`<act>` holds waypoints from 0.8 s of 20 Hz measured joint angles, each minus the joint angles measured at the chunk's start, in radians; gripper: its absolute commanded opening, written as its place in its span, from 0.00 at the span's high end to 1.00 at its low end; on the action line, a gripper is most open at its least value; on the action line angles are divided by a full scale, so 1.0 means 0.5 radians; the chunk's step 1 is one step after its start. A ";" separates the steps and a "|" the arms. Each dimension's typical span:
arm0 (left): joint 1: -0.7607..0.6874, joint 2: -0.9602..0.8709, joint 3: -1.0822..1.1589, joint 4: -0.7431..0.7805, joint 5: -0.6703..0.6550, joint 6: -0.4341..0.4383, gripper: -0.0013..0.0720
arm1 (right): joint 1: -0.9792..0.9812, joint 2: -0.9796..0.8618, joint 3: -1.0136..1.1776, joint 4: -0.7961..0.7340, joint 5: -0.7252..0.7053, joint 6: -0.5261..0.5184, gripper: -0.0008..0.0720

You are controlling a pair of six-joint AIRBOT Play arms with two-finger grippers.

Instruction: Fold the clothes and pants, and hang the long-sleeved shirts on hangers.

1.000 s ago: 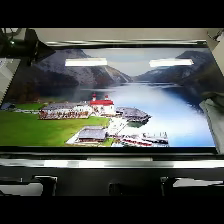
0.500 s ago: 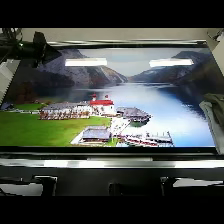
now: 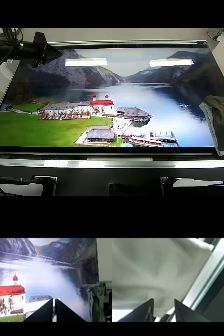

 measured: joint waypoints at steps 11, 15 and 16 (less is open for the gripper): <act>0.318 0.024 0.000 0.047 -0.024 0.288 0.95 | 0.512 0.514 -0.005 1.080 -0.186 -0.535 0.94; 0.458 0.048 0.000 0.195 -0.076 0.498 0.95 | 1.172 0.665 -0.005 1.225 -0.327 -0.618 0.94; 0.472 0.052 0.000 0.233 -0.078 0.542 0.95 | 1.329 0.684 -0.005 1.209 -0.367 -0.616 0.94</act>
